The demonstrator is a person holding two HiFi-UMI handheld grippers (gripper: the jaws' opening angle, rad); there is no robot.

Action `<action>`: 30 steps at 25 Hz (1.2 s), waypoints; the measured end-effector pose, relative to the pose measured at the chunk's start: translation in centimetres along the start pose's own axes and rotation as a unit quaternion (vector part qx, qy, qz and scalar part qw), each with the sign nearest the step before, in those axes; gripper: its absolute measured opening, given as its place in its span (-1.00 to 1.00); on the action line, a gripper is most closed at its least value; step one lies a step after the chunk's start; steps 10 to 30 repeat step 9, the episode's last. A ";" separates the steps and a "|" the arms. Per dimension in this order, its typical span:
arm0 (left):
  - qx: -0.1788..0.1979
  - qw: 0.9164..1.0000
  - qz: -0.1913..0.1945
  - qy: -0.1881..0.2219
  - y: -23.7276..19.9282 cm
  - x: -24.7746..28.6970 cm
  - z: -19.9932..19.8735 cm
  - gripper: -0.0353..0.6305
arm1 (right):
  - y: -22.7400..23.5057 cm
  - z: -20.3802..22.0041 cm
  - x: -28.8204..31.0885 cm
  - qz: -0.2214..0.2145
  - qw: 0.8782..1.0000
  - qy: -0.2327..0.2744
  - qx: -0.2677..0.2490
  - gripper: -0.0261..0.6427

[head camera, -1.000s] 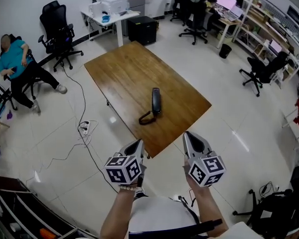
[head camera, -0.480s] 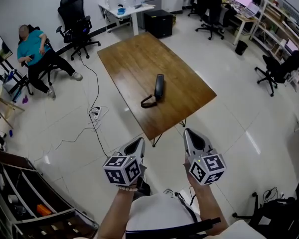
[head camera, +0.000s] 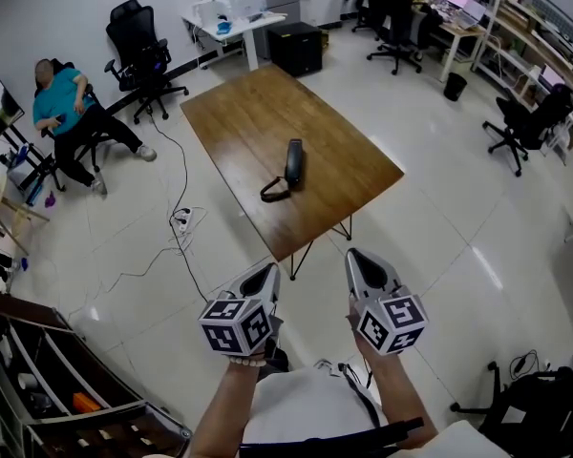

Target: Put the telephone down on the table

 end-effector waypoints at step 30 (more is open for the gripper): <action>0.012 1.000 0.007 -0.005 1.6 0.1 0.6 -0.89 | 1.2 -0.2 -1.6 0.010 1.000 0.009 0.001 -0.89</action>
Point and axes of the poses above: the fingertips, and each gripper's own axes: x forward along the fingers, y to its right, z out of its underside, the point moved 1 cm from there along -x, backward along the fingers, and after that the axes turned 15 degrees about z, right-handed, at the moved point
